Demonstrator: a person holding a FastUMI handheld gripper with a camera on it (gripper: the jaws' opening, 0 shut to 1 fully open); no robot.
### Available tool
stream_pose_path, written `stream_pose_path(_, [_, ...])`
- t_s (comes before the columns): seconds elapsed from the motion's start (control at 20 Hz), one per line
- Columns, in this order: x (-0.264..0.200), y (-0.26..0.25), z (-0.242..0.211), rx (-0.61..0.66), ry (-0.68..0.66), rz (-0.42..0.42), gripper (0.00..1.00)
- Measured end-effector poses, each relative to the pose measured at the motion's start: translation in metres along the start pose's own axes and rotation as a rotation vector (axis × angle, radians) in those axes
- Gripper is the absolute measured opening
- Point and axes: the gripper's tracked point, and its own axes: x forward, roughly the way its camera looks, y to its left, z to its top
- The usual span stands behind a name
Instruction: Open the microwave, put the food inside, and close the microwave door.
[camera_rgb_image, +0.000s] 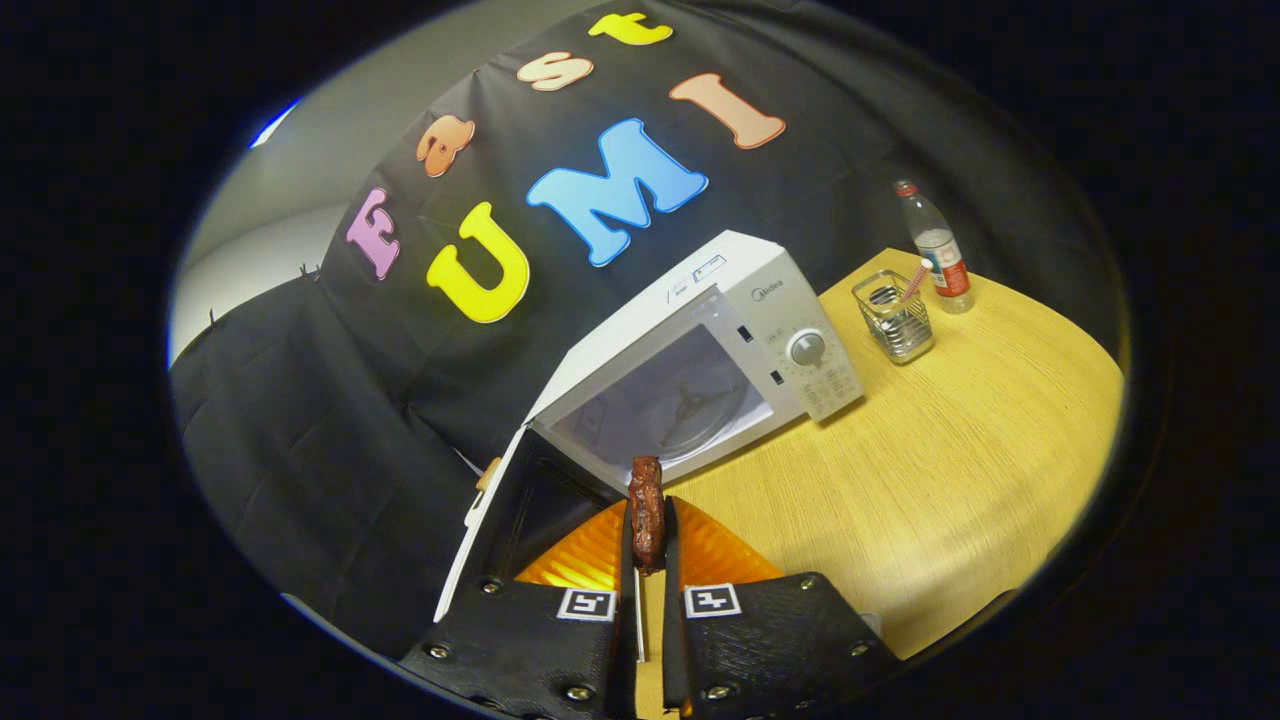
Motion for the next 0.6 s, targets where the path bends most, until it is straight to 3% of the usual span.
stream_pose_path(0.6, [0.111, 0.014, 0.012, -0.029, -0.055, 0.009, 0.11])
